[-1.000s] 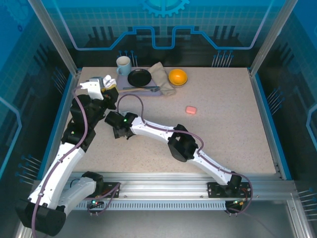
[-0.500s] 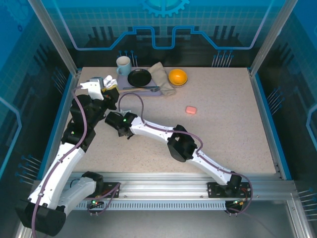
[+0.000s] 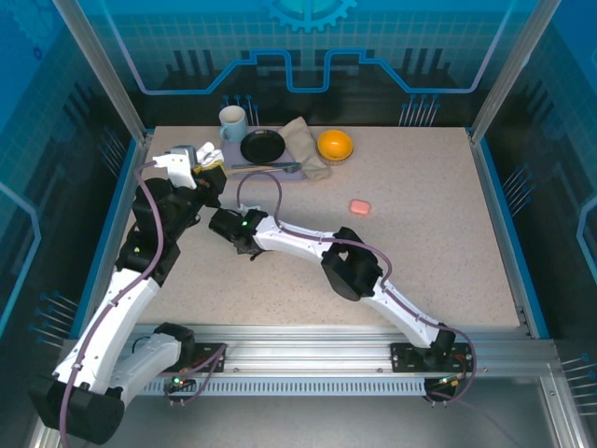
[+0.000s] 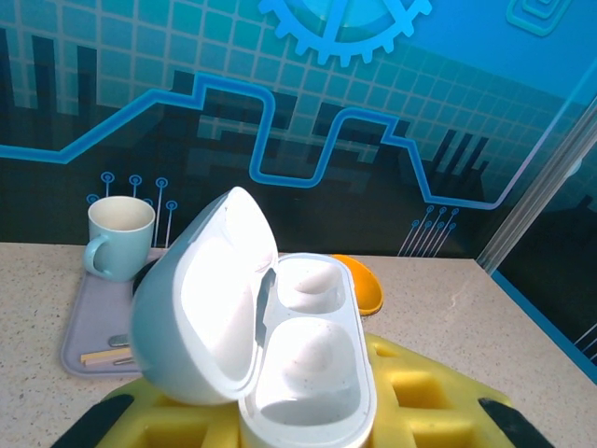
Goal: Insert wireless bluetooth earbuds into charging case
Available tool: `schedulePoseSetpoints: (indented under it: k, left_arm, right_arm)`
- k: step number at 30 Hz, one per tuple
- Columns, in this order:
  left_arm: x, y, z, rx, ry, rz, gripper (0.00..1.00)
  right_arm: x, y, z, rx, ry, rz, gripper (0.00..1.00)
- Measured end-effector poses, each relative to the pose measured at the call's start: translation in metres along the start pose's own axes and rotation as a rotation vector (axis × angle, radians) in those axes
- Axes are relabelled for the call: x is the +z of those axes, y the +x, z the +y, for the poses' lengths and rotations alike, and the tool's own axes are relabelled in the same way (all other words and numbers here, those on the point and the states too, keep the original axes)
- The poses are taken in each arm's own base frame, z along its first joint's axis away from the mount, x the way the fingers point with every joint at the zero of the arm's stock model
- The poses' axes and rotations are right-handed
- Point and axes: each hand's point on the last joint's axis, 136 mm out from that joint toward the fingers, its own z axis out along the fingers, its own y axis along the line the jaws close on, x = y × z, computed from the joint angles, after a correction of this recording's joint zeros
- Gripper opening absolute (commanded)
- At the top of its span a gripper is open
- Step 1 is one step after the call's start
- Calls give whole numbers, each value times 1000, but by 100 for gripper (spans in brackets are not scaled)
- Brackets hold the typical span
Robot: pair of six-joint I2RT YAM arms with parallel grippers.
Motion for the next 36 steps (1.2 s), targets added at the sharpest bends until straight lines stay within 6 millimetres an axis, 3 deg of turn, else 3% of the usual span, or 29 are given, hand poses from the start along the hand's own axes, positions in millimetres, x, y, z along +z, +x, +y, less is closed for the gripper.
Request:
schedulePoseSetpoints:
  k: [7, 11, 36]
  left_arm:
    - [2, 1, -2, -1, 15, 5, 0]
    - [5, 2, -3, -5, 24, 9, 0]
    - [9, 8, -4, -10, 34, 29, 0]
  right_arm:
    - [0, 5, -35, 61, 41, 24, 59]
    - [1, 5, -49, 77, 42, 30, 65]
    - [13, -9, -38, -259, -195, 172, 60]
